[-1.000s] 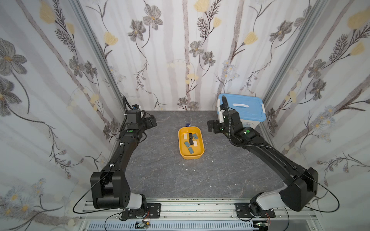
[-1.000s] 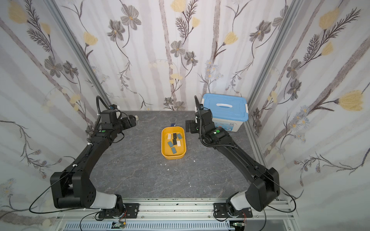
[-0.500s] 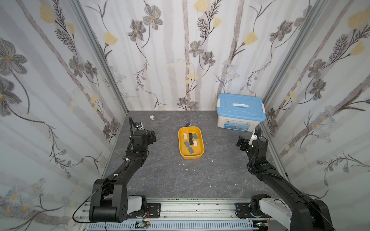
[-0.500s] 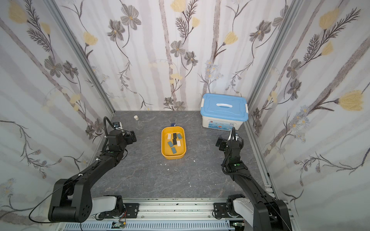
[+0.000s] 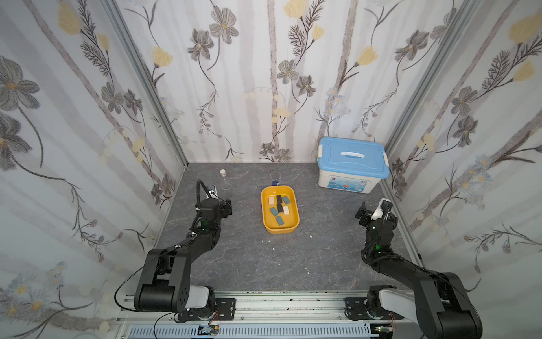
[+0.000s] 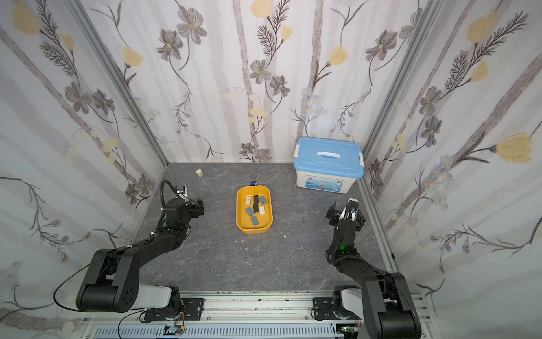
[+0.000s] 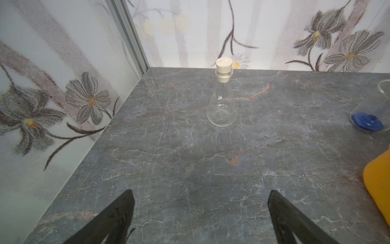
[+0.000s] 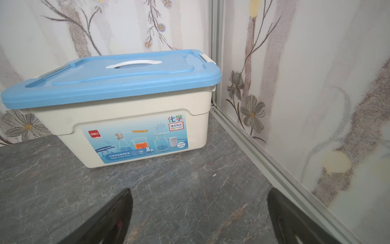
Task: Put the eraser in the storage box
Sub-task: Reset both arms
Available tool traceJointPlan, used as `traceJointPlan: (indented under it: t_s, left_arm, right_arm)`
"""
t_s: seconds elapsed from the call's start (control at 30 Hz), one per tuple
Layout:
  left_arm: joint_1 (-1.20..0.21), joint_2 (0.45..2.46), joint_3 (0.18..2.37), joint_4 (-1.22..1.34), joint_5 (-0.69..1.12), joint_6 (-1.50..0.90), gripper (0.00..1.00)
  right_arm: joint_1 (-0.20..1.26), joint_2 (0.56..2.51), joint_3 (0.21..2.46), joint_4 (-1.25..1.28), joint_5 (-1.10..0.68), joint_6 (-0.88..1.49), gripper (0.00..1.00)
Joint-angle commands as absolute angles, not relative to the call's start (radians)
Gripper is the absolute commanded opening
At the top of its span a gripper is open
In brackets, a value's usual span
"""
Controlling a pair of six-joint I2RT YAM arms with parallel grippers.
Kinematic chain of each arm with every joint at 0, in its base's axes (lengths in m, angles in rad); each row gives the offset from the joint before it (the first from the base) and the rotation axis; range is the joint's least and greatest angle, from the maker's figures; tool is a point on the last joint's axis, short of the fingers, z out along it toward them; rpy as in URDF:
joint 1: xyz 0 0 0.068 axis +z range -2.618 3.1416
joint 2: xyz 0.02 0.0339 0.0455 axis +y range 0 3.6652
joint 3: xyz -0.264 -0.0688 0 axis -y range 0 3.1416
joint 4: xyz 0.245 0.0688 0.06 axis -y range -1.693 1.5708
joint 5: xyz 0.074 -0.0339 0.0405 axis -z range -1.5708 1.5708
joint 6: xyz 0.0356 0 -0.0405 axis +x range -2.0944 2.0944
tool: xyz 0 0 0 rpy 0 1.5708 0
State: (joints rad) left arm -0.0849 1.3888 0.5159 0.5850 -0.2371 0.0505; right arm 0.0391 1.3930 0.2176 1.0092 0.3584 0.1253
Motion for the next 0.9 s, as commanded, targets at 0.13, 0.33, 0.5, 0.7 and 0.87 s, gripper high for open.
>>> traceJointPlan:
  t_s: [0.13,0.33,0.5,0.7,0.87]
  left_arm:
    - [-0.076,1.430,0.516,0.769,-0.179,0.094,1.00]
    - [-0.077,1.396,0.511,0.706,-0.163,0.109,1.00]
    - [-0.100,1.328,0.469,0.632,-0.158,0.076,1.00]
    - [-0.125,1.443,0.433,0.736,-0.238,0.072,1.00]
    - [-0.130,1.497,0.401,0.836,-0.297,0.057,1.00]
  right_arm:
    - [0.003,1.492,0.198,1.289,0.055,0.025,1.00]
    - [0.000,1.480,0.212,1.236,0.044,0.028,1.00]
    - [0.000,1.478,0.213,1.230,0.043,0.030,1.00]
    - [0.000,1.476,0.212,1.230,0.043,0.029,1.00]
    - [-0.001,1.477,0.215,1.228,0.037,0.029,1.00]
